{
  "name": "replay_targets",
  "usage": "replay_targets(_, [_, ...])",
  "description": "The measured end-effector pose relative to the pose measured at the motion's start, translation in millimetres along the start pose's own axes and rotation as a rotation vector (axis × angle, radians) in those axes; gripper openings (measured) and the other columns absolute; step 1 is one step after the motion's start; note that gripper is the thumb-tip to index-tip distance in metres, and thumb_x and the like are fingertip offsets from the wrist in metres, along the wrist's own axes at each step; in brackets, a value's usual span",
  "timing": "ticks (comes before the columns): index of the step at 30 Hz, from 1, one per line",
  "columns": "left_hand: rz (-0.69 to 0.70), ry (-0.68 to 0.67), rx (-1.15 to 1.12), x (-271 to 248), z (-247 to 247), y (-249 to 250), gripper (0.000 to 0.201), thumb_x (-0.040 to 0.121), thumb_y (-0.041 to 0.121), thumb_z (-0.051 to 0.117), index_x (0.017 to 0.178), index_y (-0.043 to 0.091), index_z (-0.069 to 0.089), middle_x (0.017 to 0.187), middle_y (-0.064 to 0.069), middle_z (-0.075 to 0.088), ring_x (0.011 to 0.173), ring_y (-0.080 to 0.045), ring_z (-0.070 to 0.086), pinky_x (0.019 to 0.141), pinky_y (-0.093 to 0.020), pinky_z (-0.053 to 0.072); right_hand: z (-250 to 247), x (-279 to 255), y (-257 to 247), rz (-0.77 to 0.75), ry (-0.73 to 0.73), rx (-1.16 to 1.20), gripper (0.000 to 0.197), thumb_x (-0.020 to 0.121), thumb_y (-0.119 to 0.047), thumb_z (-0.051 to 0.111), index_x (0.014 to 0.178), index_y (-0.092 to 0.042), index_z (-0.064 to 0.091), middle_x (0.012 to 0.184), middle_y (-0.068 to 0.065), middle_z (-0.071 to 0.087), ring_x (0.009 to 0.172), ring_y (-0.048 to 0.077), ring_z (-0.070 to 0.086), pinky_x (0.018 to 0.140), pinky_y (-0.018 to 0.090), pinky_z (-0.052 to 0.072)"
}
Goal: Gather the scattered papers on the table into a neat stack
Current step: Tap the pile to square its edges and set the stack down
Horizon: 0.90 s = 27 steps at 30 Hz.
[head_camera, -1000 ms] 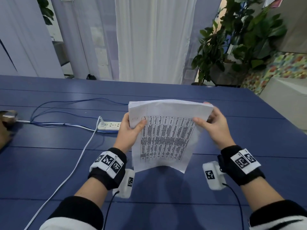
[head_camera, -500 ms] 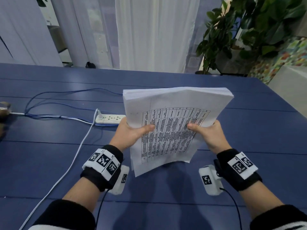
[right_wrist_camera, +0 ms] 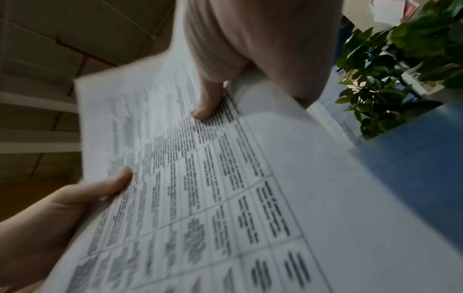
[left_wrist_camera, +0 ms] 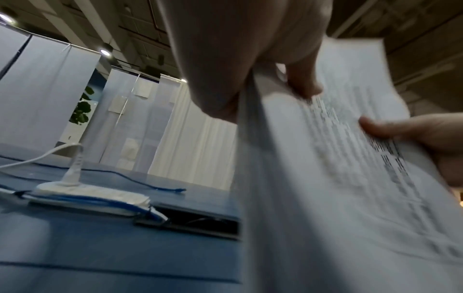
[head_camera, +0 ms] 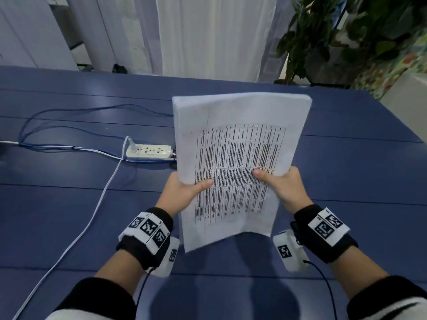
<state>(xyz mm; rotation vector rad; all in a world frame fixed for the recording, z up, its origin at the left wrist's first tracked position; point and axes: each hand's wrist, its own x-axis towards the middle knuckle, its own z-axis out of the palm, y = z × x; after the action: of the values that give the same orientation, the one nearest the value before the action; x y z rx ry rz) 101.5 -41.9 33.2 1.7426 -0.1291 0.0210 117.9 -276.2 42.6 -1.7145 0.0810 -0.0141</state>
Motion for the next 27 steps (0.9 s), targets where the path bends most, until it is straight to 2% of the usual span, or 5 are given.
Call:
replay_targets(5, [-0.255, -0.126, -0.027, -4.3, -8.3, -9.1, 0.024, 0.075, 0.017, 0.075, 0.096, 0.026, 0.064, 0.093, 0.013, 0.07, 0.083, 0.008, 0.065, 0.082, -0.014, 0.049, -6.0, -1.0, 11.2, 0.205, -0.095, -0.132, 0.076, 0.049, -0.042, 0.086, 0.103, 0.006, 0.064, 0.108, 0.025, 0.066, 0.104, 0.042, 0.061, 0.093, 0.051, 0.049])
replay_targets(9, [-0.513, -0.231, 0.005, -18.1, 5.7, -48.0, 0.039, 0.073, 0.019, 0.076, 0.109, 0.011, 0.065, 0.107, -0.001, 0.069, 0.095, -0.01, 0.066, 0.092, -0.028, 0.047, -6.3, -15.1, 59.0, 0.483, -0.157, -0.287, 0.047, 0.064, -0.035, 0.082, 0.089, -0.003, 0.058, 0.058, -0.01, 0.065, 0.054, -0.001, 0.06, 0.07, 0.024, 0.053])
replay_targets(16, [-0.785, -0.245, 0.104, -5.2, 25.2, -159.6, 0.136, 0.018, 0.073, 0.081, 0.131, 0.005, 0.048, 0.127, -0.008, 0.06, 0.114, -0.025, 0.059, 0.1, -0.043, 0.046, 4.5, -8.3, 98.4, 0.67, -0.091, -0.471, 0.086, 0.064, -0.033, 0.084, 0.128, 0.008, 0.043, 0.129, 0.016, 0.054, 0.12, 0.032, 0.051, 0.101, 0.04, 0.042])
replay_targets(23, [-0.768, -0.03, -0.087, -25.4, 29.0, -115.0, 0.03, 0.087, 0.011, 0.062, 0.114, -0.002, 0.057, 0.116, -0.017, 0.065, 0.101, -0.031, 0.064, 0.094, -0.048, 0.05, 4.2, -2.7, 106.7, 0.684, -0.024, -0.59, 0.076, 0.067, -0.033, 0.082, 0.119, 0.007, 0.045, 0.119, 0.017, 0.057, 0.112, 0.032, 0.054, 0.086, 0.036, 0.044])
replay_targets(27, [-0.756, 0.02, -0.095, -47.0, 26.0, -118.4, 0.051, 0.089, 0.006, 0.056, 0.136, 0.007, 0.034, 0.12, -0.014, 0.06, 0.104, -0.029, 0.063, 0.095, -0.049, 0.048, -0.6, -13.4, 112.1, 0.665, 0.02, -0.539, 0.071, 0.067, -0.038, 0.081, 0.116, 0.003, 0.05, 0.114, 0.013, 0.061, 0.107, 0.03, 0.057, 0.088, 0.036, 0.048])
